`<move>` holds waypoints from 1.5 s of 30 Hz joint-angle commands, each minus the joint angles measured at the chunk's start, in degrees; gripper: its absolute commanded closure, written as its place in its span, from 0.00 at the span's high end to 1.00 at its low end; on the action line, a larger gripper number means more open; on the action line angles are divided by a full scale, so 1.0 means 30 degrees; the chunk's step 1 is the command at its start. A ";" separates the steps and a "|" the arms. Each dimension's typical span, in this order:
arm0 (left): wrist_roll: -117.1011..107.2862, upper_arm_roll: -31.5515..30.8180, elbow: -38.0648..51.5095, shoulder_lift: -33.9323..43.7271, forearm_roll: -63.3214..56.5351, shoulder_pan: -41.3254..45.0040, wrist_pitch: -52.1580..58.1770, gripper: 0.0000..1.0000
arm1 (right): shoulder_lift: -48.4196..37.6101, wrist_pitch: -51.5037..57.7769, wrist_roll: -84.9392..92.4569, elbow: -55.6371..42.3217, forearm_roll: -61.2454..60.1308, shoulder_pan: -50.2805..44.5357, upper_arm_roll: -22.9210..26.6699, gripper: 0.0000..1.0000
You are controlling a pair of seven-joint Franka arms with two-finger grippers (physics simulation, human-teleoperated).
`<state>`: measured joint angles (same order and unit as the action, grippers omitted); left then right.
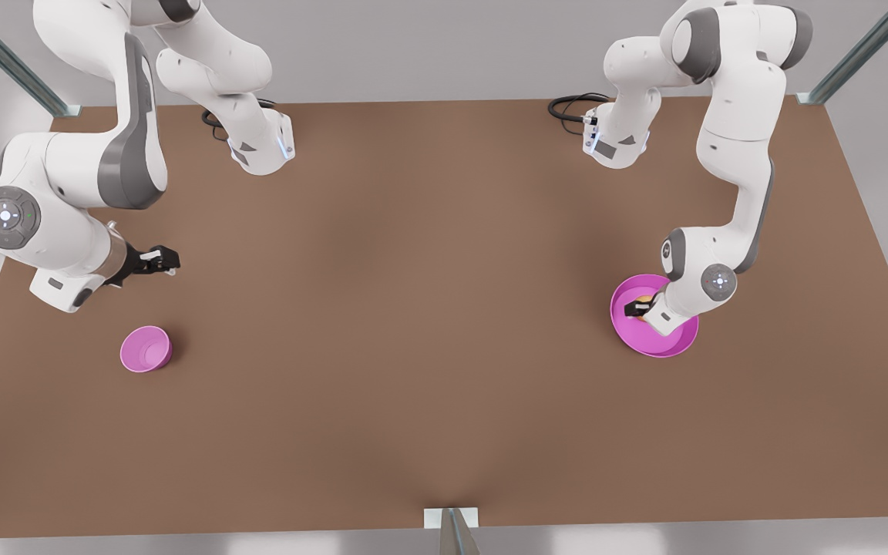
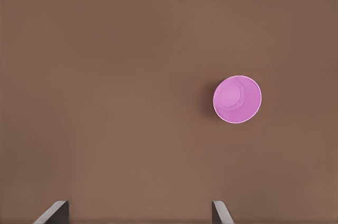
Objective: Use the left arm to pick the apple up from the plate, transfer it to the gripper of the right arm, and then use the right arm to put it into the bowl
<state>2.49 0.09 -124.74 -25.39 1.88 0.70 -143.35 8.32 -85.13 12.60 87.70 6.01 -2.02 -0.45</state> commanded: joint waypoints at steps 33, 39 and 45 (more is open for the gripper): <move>-0.0068 0.0000 0.0153 0.0288 0.0046 0.0000 0.1026 0.71 | 0.0099 0.0048 0.0135 -0.0024 -0.0010 -0.0089 0.0002 1.00; -0.0068 -0.1465 0.4923 0.0758 0.6223 0.0762 0.8546 0.71 | 0.1794 0.0194 0.2738 -0.1631 -0.0272 -0.0732 -0.0173 1.00; -0.3083 -0.6999 1.4887 -0.4690 1.2877 0.1055 1.6436 0.71 | 0.7803 0.0135 1.2086 -0.3159 -1.5651 -0.0353 -0.0641 1.00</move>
<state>-0.44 -18.98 -81.90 -38.30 32.29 3.79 -109.36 30.64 -84.74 21.52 78.35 -24.72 -2.85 -2.49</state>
